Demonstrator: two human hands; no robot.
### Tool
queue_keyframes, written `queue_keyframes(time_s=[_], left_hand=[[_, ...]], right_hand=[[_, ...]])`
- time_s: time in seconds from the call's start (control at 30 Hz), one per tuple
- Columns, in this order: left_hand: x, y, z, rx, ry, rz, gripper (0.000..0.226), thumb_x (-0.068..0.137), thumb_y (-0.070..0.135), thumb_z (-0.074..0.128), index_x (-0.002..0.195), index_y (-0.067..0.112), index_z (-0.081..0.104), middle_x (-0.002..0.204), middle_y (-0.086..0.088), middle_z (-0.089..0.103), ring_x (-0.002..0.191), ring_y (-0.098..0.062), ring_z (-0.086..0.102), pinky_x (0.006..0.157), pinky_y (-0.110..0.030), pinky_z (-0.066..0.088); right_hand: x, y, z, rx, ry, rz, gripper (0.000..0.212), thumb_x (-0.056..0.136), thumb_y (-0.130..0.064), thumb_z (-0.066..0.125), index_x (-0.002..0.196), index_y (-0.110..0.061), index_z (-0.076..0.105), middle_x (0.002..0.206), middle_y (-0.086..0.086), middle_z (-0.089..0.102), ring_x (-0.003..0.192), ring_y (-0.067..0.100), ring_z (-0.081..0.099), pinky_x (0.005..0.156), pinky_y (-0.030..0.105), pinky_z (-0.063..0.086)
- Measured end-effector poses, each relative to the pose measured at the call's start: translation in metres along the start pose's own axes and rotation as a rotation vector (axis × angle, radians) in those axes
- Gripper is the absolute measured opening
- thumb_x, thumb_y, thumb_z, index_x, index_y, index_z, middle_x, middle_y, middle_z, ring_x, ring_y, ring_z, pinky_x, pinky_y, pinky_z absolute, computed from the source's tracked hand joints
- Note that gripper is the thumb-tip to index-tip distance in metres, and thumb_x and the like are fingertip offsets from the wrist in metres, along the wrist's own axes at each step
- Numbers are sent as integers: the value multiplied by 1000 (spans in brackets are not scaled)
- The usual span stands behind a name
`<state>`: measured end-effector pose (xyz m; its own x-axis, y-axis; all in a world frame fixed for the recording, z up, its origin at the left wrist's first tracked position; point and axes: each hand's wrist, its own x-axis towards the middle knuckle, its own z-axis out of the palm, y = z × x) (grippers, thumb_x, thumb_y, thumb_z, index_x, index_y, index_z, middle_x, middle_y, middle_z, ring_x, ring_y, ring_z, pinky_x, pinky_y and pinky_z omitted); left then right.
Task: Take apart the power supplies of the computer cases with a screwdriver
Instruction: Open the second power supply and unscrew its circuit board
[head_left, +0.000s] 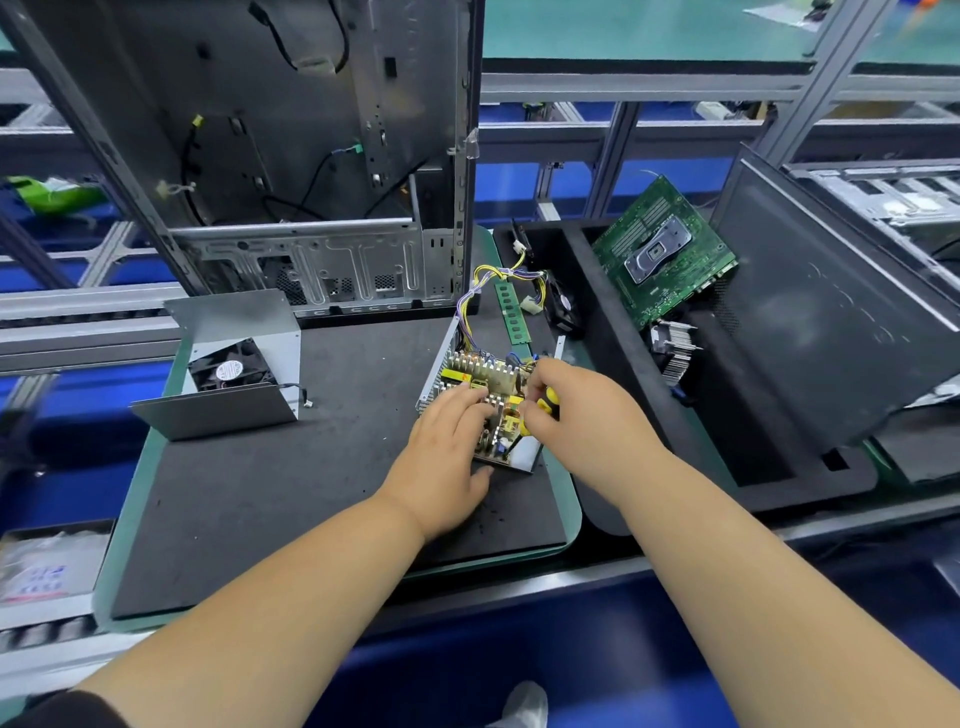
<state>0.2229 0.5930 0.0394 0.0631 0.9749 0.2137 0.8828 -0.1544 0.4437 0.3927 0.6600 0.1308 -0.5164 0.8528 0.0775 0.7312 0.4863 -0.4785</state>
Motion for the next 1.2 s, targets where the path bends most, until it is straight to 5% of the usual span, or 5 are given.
queue_keyframes(time_s=[0.43, 0.6, 0.8, 1.03, 1.2], left_hand=[[4, 11, -10, -28, 123, -3, 50, 79, 37, 80, 121, 17, 61, 131, -1, 53, 127, -25, 42, 111, -39, 32], [28, 19, -23, -72, 91, -45, 32, 86, 39, 73, 113, 25, 65, 105, 8, 63, 104, -18, 54, 92, -27, 40], [59, 43, -23, -204, 143, -135, 6, 87, 30, 73, 84, 25, 71, 78, 15, 60, 76, -5, 52, 69, -24, 40], [94, 82, -3, -155, 49, -112, 19, 95, 37, 60, 82, 28, 69, 76, 12, 61, 76, -5, 52, 63, -24, 38], [118, 109, 25, 40, -58, -44, 25, 98, 43, 54, 94, 27, 73, 84, 7, 64, 89, -21, 56, 78, -34, 43]], right_hand=[[-5, 5, -26, 186, 101, 74, 17, 90, -29, 62, 77, -29, 52, 63, -6, 53, 53, 9, 43, 51, 29, 30], [-4, 11, -50, 371, 243, 91, 17, 91, -26, 63, 77, -23, 54, 67, 4, 52, 51, 8, 35, 51, 27, 34], [-1, 36, -75, 468, 328, 98, 17, 90, -24, 62, 75, -24, 54, 59, -14, 47, 52, 5, 38, 48, 14, 33], [2, 82, -97, 484, 428, 164, 13, 88, -33, 57, 78, -26, 52, 61, -13, 49, 55, 11, 40, 56, 33, 40], [8, 108, -101, 425, 407, 169, 15, 91, -33, 57, 79, -26, 50, 61, -10, 48, 55, 13, 42, 57, 39, 44]])
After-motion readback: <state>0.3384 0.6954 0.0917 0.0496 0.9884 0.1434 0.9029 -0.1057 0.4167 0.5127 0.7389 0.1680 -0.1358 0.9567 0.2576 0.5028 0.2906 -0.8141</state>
